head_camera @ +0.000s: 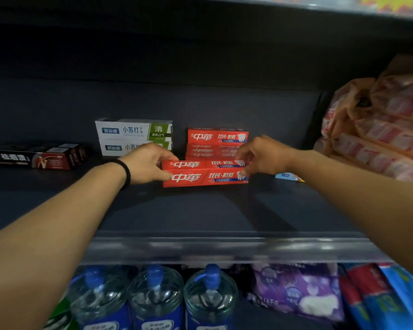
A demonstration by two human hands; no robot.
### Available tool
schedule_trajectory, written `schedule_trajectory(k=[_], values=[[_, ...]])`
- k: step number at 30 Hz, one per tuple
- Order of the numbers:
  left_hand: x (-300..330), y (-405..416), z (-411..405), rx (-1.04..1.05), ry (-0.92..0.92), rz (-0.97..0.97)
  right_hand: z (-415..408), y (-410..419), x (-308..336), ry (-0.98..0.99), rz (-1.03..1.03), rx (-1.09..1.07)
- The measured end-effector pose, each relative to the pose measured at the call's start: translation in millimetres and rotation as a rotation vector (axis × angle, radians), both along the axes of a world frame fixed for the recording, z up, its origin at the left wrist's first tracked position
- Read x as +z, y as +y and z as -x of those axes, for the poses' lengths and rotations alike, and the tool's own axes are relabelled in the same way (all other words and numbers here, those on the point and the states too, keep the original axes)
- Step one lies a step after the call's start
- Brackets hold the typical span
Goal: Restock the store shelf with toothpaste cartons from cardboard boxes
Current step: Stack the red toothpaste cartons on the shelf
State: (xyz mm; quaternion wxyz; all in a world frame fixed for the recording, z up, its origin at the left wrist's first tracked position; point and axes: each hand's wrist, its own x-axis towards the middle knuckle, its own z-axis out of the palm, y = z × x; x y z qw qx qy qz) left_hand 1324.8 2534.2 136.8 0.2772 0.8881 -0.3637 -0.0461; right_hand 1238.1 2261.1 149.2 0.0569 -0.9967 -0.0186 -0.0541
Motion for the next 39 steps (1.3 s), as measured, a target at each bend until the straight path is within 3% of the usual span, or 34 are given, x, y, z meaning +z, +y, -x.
schedule_trajectory(k=[9,22,39], values=[[-21,-43,-22,-0.045,-0.031,-0.173,0,-28,-22,0.036,0.040,-0.035],[-20,-67,-36,0.062,-0.434,-0.354,-22,-41,-33,-0.024,0.107,-0.046],[-31,-87,-49,0.114,-0.550,-0.337,-35,-46,-39,-0.093,0.141,-0.136]])
